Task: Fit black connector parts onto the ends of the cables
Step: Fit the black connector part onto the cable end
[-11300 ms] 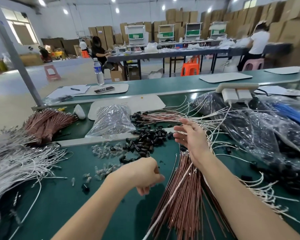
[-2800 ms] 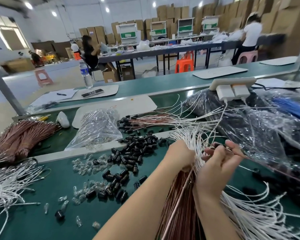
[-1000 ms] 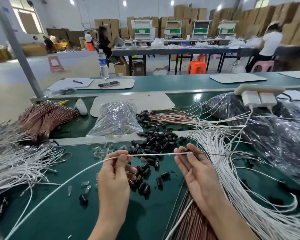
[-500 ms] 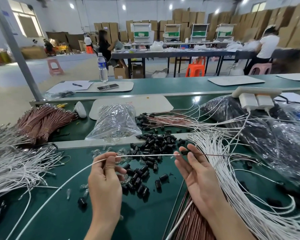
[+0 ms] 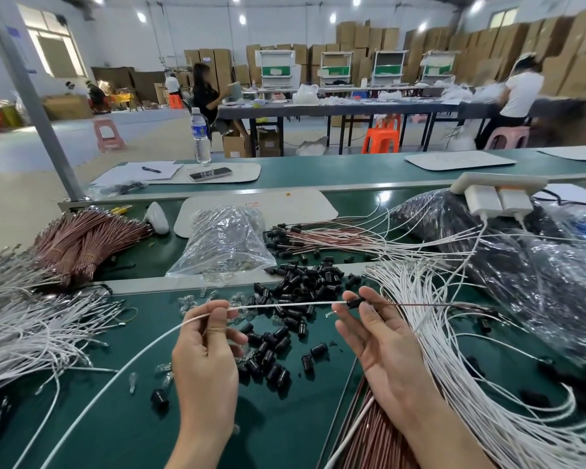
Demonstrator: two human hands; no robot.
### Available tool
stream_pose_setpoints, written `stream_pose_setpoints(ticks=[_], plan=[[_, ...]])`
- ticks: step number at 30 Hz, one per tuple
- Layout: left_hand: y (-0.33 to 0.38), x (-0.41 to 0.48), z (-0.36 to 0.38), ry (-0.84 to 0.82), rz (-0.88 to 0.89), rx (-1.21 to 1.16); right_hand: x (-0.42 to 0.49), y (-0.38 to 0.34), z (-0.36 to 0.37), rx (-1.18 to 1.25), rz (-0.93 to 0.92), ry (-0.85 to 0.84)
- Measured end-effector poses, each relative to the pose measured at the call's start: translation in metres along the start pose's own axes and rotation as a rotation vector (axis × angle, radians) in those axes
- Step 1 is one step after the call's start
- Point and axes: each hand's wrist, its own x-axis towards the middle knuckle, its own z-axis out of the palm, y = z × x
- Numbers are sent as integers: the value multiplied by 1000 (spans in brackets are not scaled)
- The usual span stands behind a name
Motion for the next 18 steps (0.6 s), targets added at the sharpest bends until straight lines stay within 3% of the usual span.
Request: stream_pose_setpoints(ticks=[10,18], plan=[[-6,9,-1,-129,-381,-270,2,-2,-2,67,-14,22],[-8,9,-1,-109,-398,-309,0,0,0,105,35,-8]])
